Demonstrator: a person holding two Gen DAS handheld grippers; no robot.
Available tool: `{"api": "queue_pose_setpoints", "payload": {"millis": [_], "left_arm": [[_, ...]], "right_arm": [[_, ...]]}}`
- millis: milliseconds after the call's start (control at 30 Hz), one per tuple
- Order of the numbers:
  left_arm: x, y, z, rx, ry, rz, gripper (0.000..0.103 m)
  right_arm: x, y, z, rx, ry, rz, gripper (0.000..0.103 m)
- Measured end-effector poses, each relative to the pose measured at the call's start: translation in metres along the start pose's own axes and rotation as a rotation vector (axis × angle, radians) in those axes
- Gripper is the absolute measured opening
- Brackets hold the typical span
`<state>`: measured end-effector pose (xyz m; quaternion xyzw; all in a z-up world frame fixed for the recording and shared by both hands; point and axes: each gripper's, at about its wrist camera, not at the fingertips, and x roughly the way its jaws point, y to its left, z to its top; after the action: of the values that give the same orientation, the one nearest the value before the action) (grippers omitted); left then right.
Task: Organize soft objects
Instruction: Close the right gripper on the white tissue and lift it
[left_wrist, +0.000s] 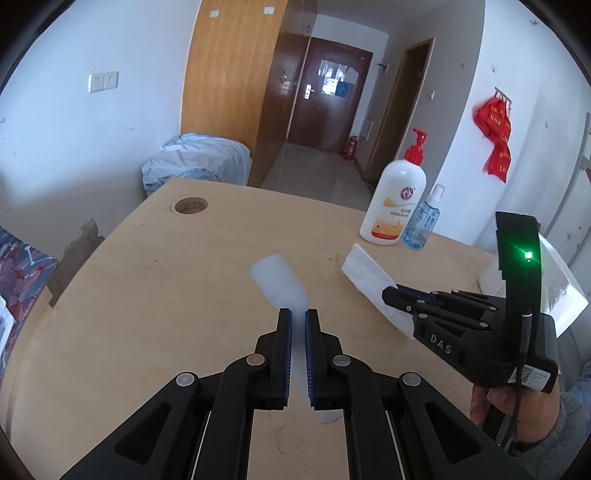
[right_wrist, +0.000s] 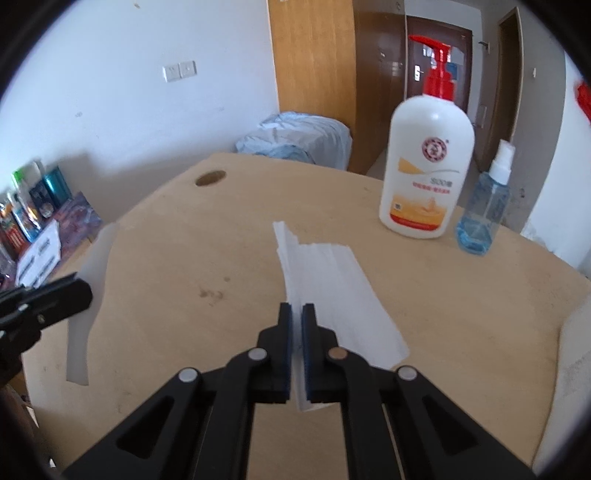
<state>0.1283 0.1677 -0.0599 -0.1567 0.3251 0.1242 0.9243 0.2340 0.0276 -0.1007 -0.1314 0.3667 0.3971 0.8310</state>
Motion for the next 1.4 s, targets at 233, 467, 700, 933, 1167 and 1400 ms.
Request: {"api": "queue_pose_setpoints", "payload": {"millis": [233, 467, 700, 933, 1167, 1400], "left_arm": [[0.0, 0.002, 0.001, -0.003, 0.001, -0.007, 0.007], [0.001, -0.001, 0.002, -0.003, 0.002, -0.012, 0.007], [0.004, 0.005, 0.002, -0.02, 0.01, -0.009, 0.007], [0.006, 0.008, 0.001, -0.032, 0.015, -0.013, 0.008], [0.004, 0.006, 0.0, -0.027, 0.014, -0.012, 0.008], [0.003, 0.004, 0.0, -0.021, 0.01, -0.008, 0.008]], "right_arm": [[-0.001, 0.007, -0.002, -0.023, -0.01, 0.011, 0.007], [0.016, 0.011, 0.003, -0.106, 0.019, -0.057, 0.049], [0.037, 0.01, 0.006, -0.127, 0.072, -0.026, 0.068], [0.049, 0.011, 0.001, -0.138, 0.11, -0.021, 0.068], [0.055, 0.007, -0.004, -0.113, 0.147, -0.022, 0.068], [0.05, 0.006, -0.004, -0.11, 0.144, -0.028, 0.044]]}}
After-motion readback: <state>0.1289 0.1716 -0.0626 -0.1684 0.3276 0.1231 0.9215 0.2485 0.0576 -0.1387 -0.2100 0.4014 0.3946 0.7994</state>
